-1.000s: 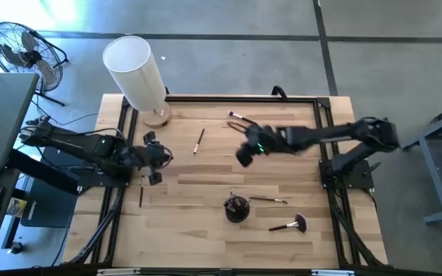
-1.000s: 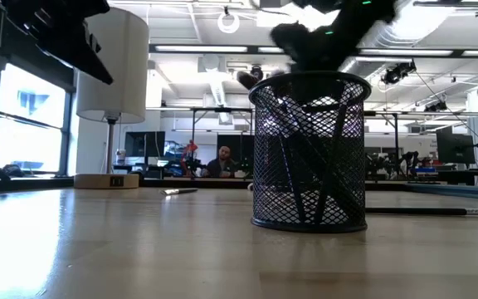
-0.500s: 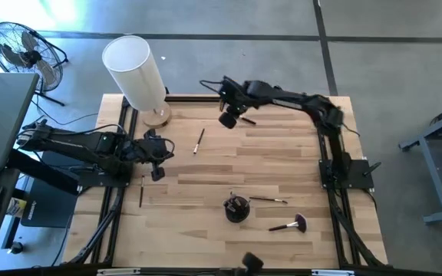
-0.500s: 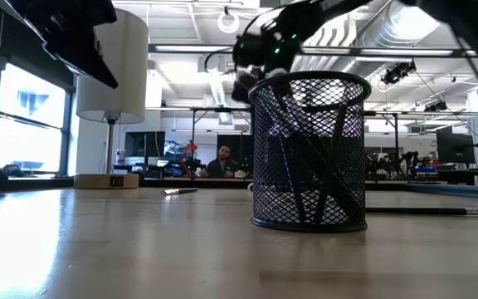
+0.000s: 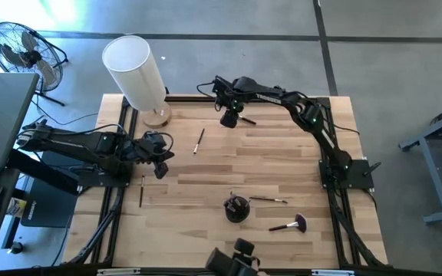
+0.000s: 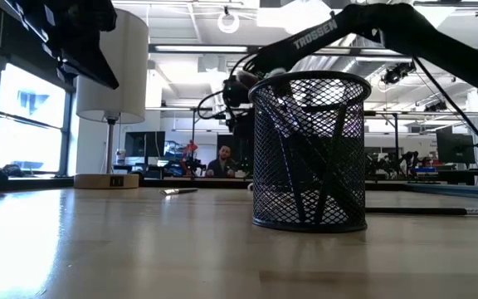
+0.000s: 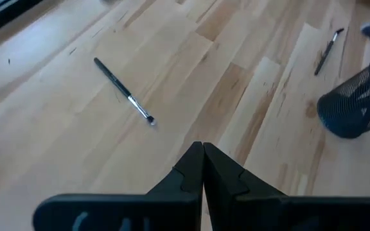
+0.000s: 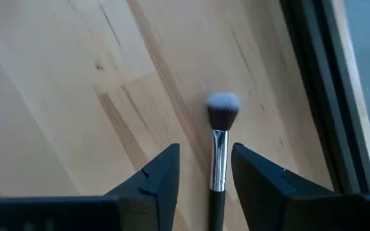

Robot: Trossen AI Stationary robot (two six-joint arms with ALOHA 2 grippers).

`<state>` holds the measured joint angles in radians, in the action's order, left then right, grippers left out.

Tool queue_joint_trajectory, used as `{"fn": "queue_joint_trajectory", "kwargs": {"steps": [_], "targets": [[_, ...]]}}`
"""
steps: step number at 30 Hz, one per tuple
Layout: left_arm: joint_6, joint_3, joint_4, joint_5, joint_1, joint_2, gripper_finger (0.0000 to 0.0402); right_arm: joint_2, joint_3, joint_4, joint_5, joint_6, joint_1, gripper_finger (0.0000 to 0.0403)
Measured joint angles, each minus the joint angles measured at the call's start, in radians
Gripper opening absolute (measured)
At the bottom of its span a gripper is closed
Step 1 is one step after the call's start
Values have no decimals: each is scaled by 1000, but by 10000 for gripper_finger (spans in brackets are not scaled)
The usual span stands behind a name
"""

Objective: Pick & Place Makeup Supplies
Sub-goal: Put the makeup brush into the black makeup holder

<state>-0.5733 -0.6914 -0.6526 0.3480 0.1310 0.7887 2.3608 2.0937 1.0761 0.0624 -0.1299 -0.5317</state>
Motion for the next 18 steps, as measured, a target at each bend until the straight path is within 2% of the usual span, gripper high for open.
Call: {"fn": "queue_joint_trajectory", "kwargs": {"steps": [13,18], "targets": [[-124,-1,28,2,0,14,1,69,-2,-73,-17,-81,-17,134],[-147,-1,62,2,0,14,1,78,-2,-67,-72,-81,-51,133]]}}
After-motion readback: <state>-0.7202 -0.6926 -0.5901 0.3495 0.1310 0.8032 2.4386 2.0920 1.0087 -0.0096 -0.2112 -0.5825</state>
